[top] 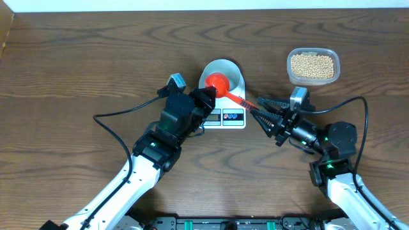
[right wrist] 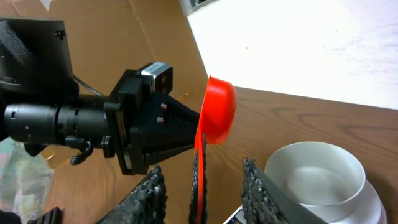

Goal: Scoop item into bowl and weigh 50g on scale
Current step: 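Grasp the red scoop's handle with the right gripper from the left, then release the left gripper and carry the scoop right toward the soybean tub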

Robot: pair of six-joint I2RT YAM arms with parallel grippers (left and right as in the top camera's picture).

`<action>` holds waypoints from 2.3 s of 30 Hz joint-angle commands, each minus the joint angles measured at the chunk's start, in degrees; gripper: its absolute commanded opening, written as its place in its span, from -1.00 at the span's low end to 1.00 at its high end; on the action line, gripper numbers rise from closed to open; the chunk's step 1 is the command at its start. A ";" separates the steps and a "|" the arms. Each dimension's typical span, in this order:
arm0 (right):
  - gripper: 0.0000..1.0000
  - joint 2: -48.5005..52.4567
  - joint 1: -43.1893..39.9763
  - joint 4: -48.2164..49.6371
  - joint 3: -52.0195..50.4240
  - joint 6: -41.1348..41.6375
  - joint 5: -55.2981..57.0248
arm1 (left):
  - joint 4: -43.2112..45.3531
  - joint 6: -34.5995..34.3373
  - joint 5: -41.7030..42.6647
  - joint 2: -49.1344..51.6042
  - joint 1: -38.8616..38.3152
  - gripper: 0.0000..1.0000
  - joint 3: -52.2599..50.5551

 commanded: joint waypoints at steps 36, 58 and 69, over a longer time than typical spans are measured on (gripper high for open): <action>-0.59 1.64 6.01 0.11 0.81 0.72 9.11 | 2.27 3.21 -0.72 0.11 -2.82 -0.86 1.27; -0.98 1.64 6.01 0.13 0.81 0.72 9.07 | 2.01 3.89 -0.70 0.11 -3.08 -0.86 1.27; -0.98 1.64 5.44 0.13 0.81 0.68 13.40 | 1.29 6.54 -0.79 0.11 -3.08 -0.66 1.27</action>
